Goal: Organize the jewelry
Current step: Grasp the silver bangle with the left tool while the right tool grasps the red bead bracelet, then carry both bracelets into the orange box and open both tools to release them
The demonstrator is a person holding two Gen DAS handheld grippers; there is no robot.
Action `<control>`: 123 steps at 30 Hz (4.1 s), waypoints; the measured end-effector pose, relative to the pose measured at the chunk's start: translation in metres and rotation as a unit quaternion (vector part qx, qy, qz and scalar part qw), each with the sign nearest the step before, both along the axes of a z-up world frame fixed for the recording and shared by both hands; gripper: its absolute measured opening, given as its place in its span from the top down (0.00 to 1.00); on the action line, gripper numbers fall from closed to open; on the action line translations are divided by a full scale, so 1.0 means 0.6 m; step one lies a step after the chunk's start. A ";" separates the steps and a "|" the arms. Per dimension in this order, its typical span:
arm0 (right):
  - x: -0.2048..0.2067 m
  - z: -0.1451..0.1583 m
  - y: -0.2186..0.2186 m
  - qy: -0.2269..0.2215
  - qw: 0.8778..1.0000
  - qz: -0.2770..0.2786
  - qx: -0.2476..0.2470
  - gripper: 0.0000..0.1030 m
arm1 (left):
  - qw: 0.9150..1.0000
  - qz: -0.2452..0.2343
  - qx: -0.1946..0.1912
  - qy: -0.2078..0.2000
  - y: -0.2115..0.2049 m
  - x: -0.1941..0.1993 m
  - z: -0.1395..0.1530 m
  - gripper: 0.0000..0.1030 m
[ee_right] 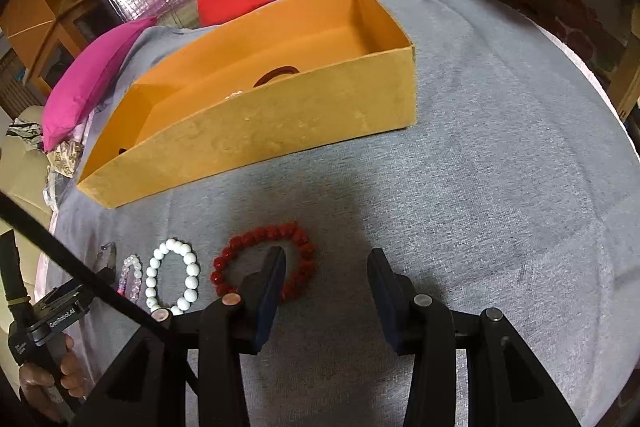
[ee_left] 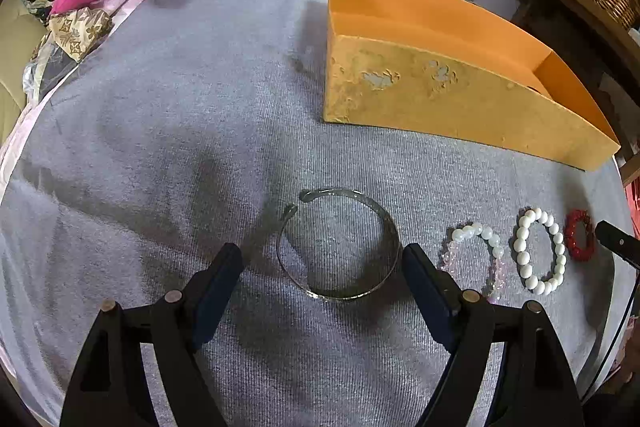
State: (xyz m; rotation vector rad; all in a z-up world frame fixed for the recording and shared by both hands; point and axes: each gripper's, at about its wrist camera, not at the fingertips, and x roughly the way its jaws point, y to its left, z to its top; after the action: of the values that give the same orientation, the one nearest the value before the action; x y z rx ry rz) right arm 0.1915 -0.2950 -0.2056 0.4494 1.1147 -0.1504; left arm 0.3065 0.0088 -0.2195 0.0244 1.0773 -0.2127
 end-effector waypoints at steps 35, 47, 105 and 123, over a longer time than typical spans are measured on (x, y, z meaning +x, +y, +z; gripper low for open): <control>0.015 -0.011 0.011 0.006 1.000 0.015 -0.015 0.55 | 0.999 -0.024 -0.007 -0.023 -0.025 -0.037 -0.003 0.39; 0.029 -0.018 0.035 0.003 0.999 0.027 -0.039 0.56 | 0.999 -0.033 -0.020 -0.024 -0.006 -0.041 -0.001 0.39; -0.035 0.108 0.058 -0.186 0.980 0.038 -0.052 0.90 | 0.986 -0.047 0.014 -0.161 -0.052 -0.134 0.129 0.40; 0.022 0.189 0.032 -0.243 0.969 0.030 -0.011 0.90 | 0.977 -0.060 -0.003 -0.203 -0.088 -0.056 0.235 0.40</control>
State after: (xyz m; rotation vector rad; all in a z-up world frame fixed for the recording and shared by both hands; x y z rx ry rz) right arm 0.2047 -0.2756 -0.0923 0.4030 0.6427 0.0040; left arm 0.2729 -0.0443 -0.0784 0.1234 0.6682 -0.3044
